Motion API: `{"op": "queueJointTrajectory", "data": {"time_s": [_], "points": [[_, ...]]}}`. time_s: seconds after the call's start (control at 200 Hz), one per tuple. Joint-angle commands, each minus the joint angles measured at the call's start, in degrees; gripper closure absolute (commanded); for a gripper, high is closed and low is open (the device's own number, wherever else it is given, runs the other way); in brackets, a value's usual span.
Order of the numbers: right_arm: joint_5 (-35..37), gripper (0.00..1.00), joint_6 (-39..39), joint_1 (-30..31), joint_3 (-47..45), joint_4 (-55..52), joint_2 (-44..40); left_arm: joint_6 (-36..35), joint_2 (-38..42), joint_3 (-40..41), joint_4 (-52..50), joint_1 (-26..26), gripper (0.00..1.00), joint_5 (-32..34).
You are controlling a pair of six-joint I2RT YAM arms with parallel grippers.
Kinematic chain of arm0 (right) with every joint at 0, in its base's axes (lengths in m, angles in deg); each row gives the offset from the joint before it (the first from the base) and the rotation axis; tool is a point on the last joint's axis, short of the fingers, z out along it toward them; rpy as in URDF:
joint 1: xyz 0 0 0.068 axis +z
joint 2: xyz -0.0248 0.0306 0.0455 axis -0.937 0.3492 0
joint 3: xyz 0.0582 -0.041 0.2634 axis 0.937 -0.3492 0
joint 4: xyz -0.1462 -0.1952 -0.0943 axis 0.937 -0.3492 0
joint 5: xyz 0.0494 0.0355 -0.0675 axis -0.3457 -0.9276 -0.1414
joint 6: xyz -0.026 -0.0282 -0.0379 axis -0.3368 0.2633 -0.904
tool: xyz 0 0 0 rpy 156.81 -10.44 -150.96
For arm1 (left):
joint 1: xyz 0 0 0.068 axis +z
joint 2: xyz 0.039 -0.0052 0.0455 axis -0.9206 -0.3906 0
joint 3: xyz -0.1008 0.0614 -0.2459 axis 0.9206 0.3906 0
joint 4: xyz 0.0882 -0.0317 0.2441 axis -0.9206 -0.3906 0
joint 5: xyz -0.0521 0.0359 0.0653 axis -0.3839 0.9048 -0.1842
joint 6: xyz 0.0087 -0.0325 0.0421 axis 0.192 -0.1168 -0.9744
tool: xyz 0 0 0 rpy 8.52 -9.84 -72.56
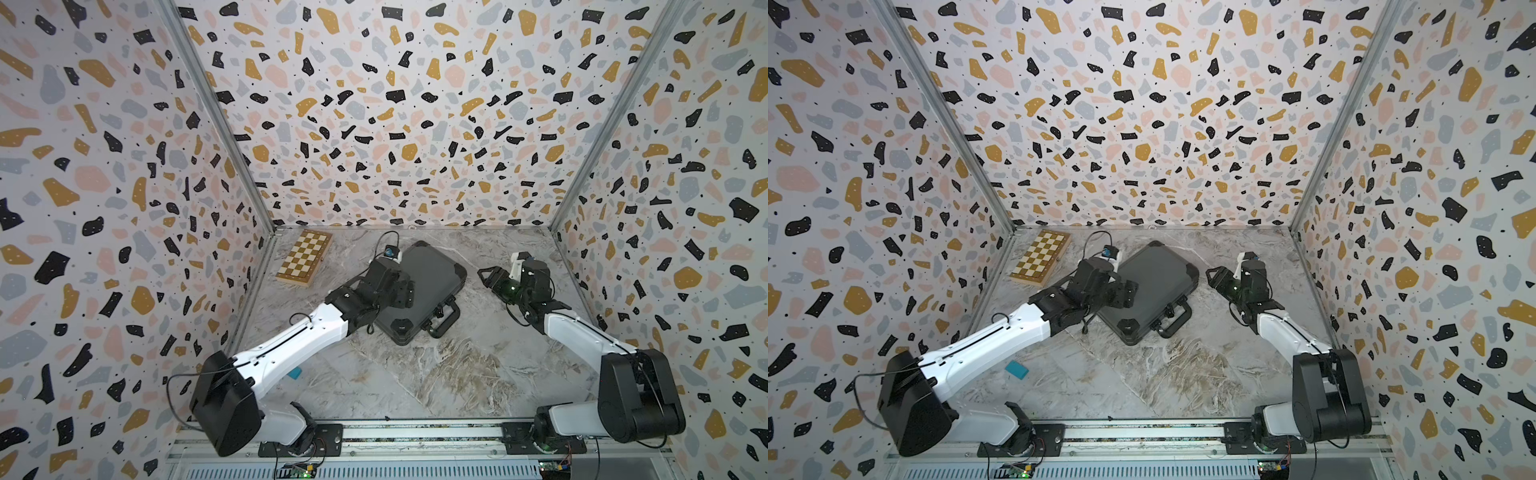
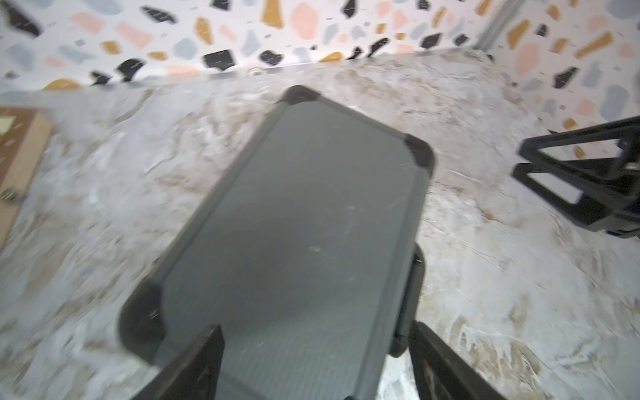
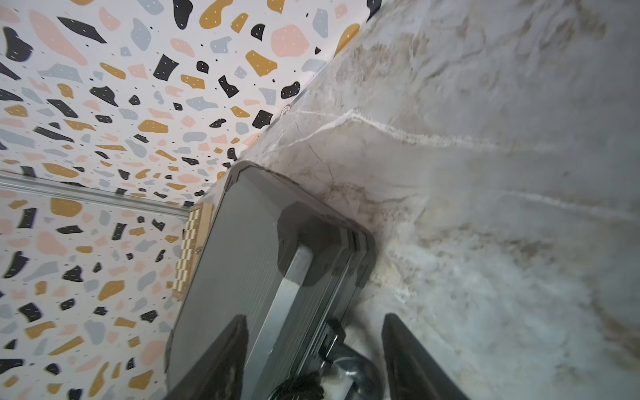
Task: Open the poker set cases
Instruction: Adjust the poker set case at the center of the board.
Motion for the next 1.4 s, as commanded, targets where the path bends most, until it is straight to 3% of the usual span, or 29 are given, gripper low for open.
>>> {"op": "queueJointTrajectory", "data": {"time_s": [0.0, 0.345, 0.616, 0.776, 1.036, 1.212, 1.392], "points": [[3.0, 0.31, -8.0, -0.2, 5.3, -8.9, 3.4, 6.3, 3.3, 4.1, -1.0, 3.9, 0.14, -0.3], [-6.5, 0.28, -12.6, -0.4, 20.8, -12.4, 18.3, 15.0, 6.2, 12.4, 2.6, 11.9, 0.10, -10.1], [-14.3, 0.28, -11.7, -0.3, 26.7, -10.5, 25.3, 17.5, 5.7, 17.6, 12.8, 13.8, 0.12, -17.6], [-18.2, 0.28, -11.0, -0.4, 27.7, -9.3, 27.8, 17.7, 2.6, 19.1, 17.3, 14.7, 0.22, -20.8], [-24.3, 0.28, -10.2, -0.3, 28.1, -6.6, 30.4, 18.8, -3.4, 19.7, 20.9, 16.6, 0.24, -26.3], [-26.8, 0.30, -8.8, -0.1, 26.8, -3.9, 30.9, 18.9, -7.6, 19.7, 23.1, 17.1, 0.26, -26.4], [-27.6, 0.32, -8.4, 1.0, 23.6, -0.6, 29.4, 19.7, -12.9, 16.4, 25.1, 17.8, 0.29, -28.9]]}}
